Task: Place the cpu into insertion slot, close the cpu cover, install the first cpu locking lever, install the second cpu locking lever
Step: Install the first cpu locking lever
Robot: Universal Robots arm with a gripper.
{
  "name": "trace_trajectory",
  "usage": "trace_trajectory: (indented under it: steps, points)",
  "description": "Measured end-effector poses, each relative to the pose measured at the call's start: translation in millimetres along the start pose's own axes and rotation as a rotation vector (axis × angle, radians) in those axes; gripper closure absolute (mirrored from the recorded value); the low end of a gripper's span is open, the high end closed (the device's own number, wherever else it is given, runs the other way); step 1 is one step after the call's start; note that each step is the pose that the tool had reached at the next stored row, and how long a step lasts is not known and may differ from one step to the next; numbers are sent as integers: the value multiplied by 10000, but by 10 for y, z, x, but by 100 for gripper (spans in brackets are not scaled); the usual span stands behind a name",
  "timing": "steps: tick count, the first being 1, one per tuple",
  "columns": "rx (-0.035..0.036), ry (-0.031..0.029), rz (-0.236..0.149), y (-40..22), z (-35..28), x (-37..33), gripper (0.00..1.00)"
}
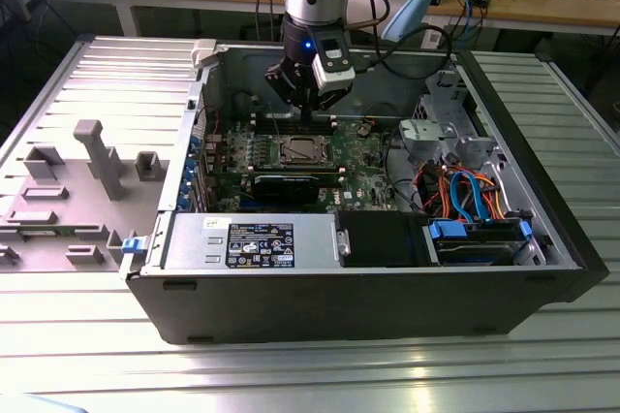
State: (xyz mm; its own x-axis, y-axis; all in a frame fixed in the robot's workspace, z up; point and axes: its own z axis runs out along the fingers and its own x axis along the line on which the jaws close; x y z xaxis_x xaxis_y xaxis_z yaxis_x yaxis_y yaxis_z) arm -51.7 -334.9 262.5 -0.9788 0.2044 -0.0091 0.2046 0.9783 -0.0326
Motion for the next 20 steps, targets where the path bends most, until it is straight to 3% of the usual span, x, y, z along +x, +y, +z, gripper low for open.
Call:
trace_trajectory:
  steps: [20]
  points:
    - [-5,-12,-355,0,1,0,89]
